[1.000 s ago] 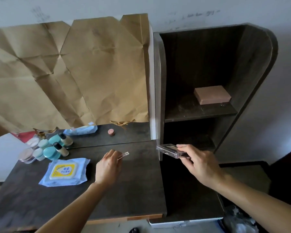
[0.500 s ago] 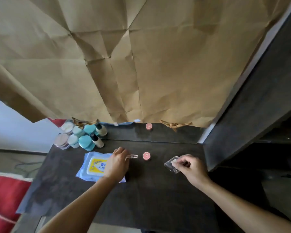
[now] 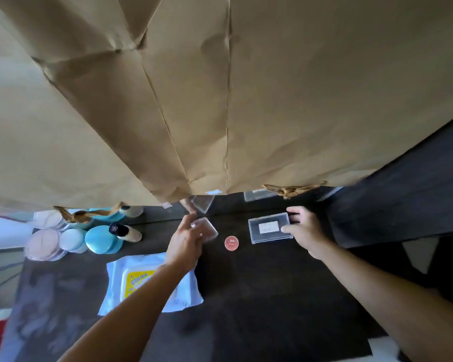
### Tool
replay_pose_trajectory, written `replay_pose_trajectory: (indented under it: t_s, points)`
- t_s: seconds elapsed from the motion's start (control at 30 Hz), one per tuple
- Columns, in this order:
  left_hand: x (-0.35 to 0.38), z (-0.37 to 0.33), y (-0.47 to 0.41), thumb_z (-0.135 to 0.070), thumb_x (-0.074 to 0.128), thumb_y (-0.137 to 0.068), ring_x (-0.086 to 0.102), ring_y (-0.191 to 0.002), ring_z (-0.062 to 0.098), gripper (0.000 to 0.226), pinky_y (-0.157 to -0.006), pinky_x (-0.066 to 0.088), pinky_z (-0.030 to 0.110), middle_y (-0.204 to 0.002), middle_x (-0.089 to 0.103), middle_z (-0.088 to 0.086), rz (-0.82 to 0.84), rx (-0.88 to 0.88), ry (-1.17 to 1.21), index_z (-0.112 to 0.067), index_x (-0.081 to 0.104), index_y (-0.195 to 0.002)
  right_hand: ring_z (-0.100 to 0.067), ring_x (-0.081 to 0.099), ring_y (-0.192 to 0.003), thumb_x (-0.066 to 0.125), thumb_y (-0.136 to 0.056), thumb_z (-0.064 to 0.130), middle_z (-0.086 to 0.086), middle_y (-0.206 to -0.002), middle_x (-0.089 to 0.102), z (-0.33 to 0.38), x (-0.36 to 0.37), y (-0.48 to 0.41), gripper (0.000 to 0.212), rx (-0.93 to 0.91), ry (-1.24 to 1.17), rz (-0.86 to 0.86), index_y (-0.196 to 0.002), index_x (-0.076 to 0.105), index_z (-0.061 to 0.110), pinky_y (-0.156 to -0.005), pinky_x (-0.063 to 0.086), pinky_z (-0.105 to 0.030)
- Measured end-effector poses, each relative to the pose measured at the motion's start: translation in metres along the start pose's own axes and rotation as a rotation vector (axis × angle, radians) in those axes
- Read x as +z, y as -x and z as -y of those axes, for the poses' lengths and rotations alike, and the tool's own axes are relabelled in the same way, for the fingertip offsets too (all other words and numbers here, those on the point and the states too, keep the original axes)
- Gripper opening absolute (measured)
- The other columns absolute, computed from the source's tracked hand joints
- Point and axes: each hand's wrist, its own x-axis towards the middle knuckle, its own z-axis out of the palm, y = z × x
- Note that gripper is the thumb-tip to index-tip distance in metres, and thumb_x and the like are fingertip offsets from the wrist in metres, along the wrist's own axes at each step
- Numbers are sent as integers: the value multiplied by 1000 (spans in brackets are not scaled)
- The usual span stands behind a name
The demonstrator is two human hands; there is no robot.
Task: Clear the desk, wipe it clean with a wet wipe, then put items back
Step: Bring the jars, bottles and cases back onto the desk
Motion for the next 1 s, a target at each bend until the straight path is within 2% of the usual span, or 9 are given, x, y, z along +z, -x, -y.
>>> replay_pose_trajectory:
  t_s: [0.13,0.23,0.33,0.43,0.5,0.6,0.73,0.8,1.0]
  points:
    - [-5,20,0,6,59,-70,63,-82,36,39,-62,44,28,-111,61,13,62,-68,-48,-11,71,-103,-20,61,-92,72,-71,-3,-14,-109,66,7,18,-10,49,28,39,-114,-117,60,8,-77,53,-32]
    - [-8,33,-8,-11,52,-75,62,-86,37,32,-60,39,25,-112,60,9,79,-117,-75,-13,71,-100,-17,59,-84,73,-70,-1,-12,-105,68,15,35,-8,45,-29,96,-162,-113,63,5,-76,47,-26]
    - [-5,29,-10,4,66,-66,60,-79,38,30,-54,51,38,-100,62,14,52,-75,-172,-15,72,-89,-15,58,-81,74,-70,2,-11,-99,69,21,50,-4,39,-84,143,-180,-108,65,4,-73,42,-22]
    - [-1,13,-6,-12,59,-68,58,-79,32,25,-58,52,37,-93,60,8,79,131,-303,-21,72,-87,-17,62,-77,73,-72,4,-6,-93,67,22,65,-2,37,-61,150,-135,-107,64,9,-74,54,-32]
    - [2,13,-4,-13,60,-67,59,-88,32,29,-65,54,37,-100,59,8,161,194,-313,-23,73,-91,-20,65,-76,73,-71,5,-3,-87,66,24,74,0,35,-48,145,-124,-104,65,12,-73,57,-42]
    - [-8,26,-5,-8,54,-80,51,-102,30,34,-74,54,41,-110,55,7,214,17,-240,-23,70,-105,-20,66,-74,74,-70,7,0,-81,66,29,88,1,31,-68,155,-119,-99,66,14,-72,57,-38]
    - [-26,58,1,-9,58,-78,58,-93,33,21,-67,55,39,-99,62,6,195,-21,-244,-19,75,-85,-18,64,-77,73,-72,8,0,-81,67,40,105,1,24,-91,161,-108,-95,67,12,-73,52,-29]
    - [-30,61,2,-16,63,-80,55,-95,33,11,-74,53,41,-97,60,8,206,-86,-265,-15,73,-84,-18,64,-76,73,-72,9,1,-79,66,41,112,2,21,-107,155,-106,-93,68,12,-73,52,-30]
    - [-24,47,-10,-29,71,-76,49,-110,28,41,-88,46,40,-113,56,7,213,-246,-247,-12,60,-112,-23,64,-81,71,-79,22,-4,-84,67,39,114,1,31,-157,209,-1,-108,69,13,-79,52,-35]
